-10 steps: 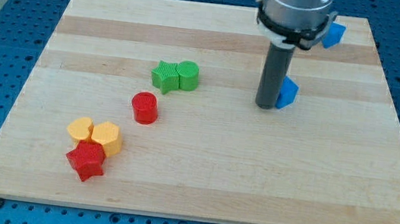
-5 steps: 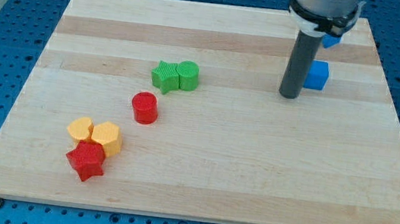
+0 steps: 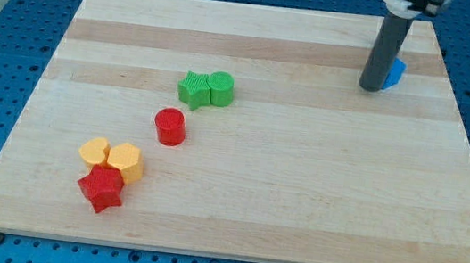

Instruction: Slide the blue cube closer to the blue triangle

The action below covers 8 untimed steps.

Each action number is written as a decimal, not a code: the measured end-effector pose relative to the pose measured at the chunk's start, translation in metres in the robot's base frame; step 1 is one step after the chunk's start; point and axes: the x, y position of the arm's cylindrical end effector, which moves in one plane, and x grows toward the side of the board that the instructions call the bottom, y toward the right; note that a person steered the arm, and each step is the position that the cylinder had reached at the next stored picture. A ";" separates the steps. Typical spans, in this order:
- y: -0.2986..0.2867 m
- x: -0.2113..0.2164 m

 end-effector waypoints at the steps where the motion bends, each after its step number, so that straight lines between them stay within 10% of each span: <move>1: 0.019 0.013; 4: 0.050 -0.045; 8: -0.017 -0.013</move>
